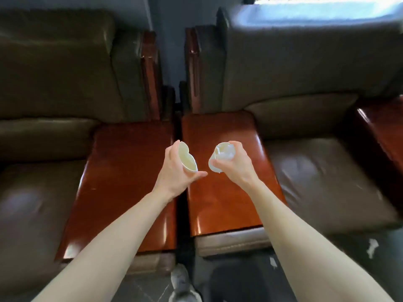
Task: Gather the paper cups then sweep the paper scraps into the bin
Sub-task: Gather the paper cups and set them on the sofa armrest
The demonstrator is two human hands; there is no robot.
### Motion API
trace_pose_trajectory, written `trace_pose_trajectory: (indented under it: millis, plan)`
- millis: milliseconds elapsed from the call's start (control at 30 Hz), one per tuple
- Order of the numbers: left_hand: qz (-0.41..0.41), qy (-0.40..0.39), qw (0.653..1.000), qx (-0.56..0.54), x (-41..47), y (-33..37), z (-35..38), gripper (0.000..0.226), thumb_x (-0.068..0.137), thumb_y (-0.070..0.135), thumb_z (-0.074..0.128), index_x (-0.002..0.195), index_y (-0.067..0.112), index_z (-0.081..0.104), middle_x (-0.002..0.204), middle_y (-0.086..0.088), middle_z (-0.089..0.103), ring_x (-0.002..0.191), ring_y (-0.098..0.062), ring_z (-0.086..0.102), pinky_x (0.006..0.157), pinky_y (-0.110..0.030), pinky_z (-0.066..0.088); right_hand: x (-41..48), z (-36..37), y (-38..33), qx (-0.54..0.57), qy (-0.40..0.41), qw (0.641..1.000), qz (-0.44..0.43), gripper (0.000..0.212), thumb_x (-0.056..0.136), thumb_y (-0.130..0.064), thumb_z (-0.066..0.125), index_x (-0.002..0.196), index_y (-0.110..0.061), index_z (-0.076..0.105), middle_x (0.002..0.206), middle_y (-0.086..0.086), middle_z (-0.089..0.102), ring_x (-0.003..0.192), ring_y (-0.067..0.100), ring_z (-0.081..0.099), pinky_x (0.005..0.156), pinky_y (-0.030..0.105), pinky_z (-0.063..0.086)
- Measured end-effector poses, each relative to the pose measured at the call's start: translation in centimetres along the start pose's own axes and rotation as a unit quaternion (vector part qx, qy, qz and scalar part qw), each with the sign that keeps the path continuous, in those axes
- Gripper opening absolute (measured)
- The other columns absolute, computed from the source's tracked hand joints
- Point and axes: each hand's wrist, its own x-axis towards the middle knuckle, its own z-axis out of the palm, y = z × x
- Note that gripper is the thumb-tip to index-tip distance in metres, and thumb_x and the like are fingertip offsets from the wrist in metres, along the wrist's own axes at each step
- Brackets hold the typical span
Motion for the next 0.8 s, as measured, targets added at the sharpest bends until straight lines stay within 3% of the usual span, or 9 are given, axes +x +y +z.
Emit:
trace_pose_trajectory:
  millis: [133,267,367,433,500,567,667,733,800]
  plan:
    - [0.085,-0.078,0.993,-0.005,-1.8,9.8,9.4,0.121,0.058,0.050,0.086,0.149,0.009,0.018,0.148,-0.005,0.026,0.130,-0.010,0.031,0.102,-0.025,0.033,-4.6,-12.2,5.9,0.000,0.109,0.993,0.036,0.070,0.071,-0.035,0.077,0.131,-0.023,0.042,0.117,-0.002,0.048,0.099,0.013,0.051,0.061,0.015,0.041]
    - [0.165,-0.159,0.973,-0.038,-7.0,19.6,21.7,0.120,0.053,0.052,0.084,0.145,0.002,0.025,0.135,-0.005,0.033,0.127,-0.021,0.036,0.108,-0.036,0.036,-12.1,-25.5,14.2,0.003,0.215,0.974,0.076,0.073,0.073,-0.031,0.078,0.135,-0.023,0.040,0.119,0.000,0.036,0.100,0.012,0.045,0.082,0.019,0.037]
    - [0.204,-0.205,0.955,-0.066,-12.3,26.7,31.2,0.115,0.051,0.065,0.079,0.140,0.010,0.034,0.125,0.005,0.036,0.118,-0.003,0.034,0.105,-0.024,0.034,-18.7,-35.4,20.3,0.006,0.265,0.956,0.122,0.086,0.072,-0.034,0.079,0.143,-0.021,0.032,0.127,0.003,0.036,0.110,0.015,0.044,0.089,0.021,0.032]
    - [0.221,-0.248,0.940,-0.076,-15.8,31.2,37.0,0.090,0.051,0.070,0.080,0.120,0.028,0.040,0.106,0.009,0.049,0.098,0.004,0.045,0.090,-0.014,0.040,-23.1,-41.6,24.4,0.009,0.300,0.940,0.159,0.092,0.067,-0.038,0.079,0.142,-0.019,0.030,0.131,0.003,0.040,0.112,0.017,0.045,0.095,0.028,0.039]
    - [0.233,-0.282,0.927,-0.082,-18.6,35.1,42.3,0.088,0.051,0.062,0.082,0.115,0.021,0.039,0.103,0.000,0.054,0.095,-0.009,0.048,0.088,-0.026,0.042,-26.9,-47.2,28.1,0.014,0.334,0.923,0.191,0.083,0.065,-0.037,0.079,0.132,-0.017,0.036,0.127,0.004,0.047,0.110,0.022,0.051,0.091,0.037,0.047]
    - [0.263,-0.300,0.913,-0.084,-20.6,38.6,46.7,0.100,0.054,0.048,0.089,0.131,0.011,0.037,0.120,0.001,0.045,0.109,-0.011,0.041,0.100,-0.031,0.038,-29.5,-51.7,31.1,0.005,0.351,0.910,0.221,0.071,0.065,-0.034,0.078,0.124,-0.012,0.045,0.122,0.005,0.049,0.111,0.025,0.052,0.083,0.029,0.043]
    - [0.295,-0.326,0.894,-0.090,-23.0,43.8,53.1,0.079,0.052,0.044,0.088,0.109,0.045,0.033,0.106,0.022,0.040,0.095,-0.002,0.038,0.084,-0.015,0.036,-32.4,-57.9,35.5,-0.006,0.389,0.886,0.254,0.075,0.066,-0.035,0.080,0.128,-0.010,0.046,0.126,0.009,0.049,0.115,0.026,0.050,0.081,0.022,0.034]
    - [0.309,-0.335,0.886,-0.086,-23.8,47.1,57.8,0.073,0.051,0.039,0.089,0.092,0.048,0.030,0.092,0.027,0.033,0.081,0.003,0.031,0.069,-0.011,0.032,-33.5,-61.7,38.5,0.002,0.410,0.876,0.254,0.079,0.066,-0.034,0.081,0.132,-0.011,0.043,0.128,0.011,0.049,0.116,0.026,0.049,0.083,0.022,0.034]
    - [0.315,-0.353,0.877,-0.077,-24.2,49.8,62.6,0.076,0.053,0.032,0.093,0.106,0.040,0.040,0.098,0.022,0.037,0.086,0.004,0.031,0.075,-0.009,0.031,-33.8,-65.5,41.5,0.009,0.416,0.874,0.252,0.080,0.068,-0.033,0.081,0.135,-0.010,0.042,0.130,0.011,0.048,0.117,0.026,0.048,0.083,0.022,0.034]
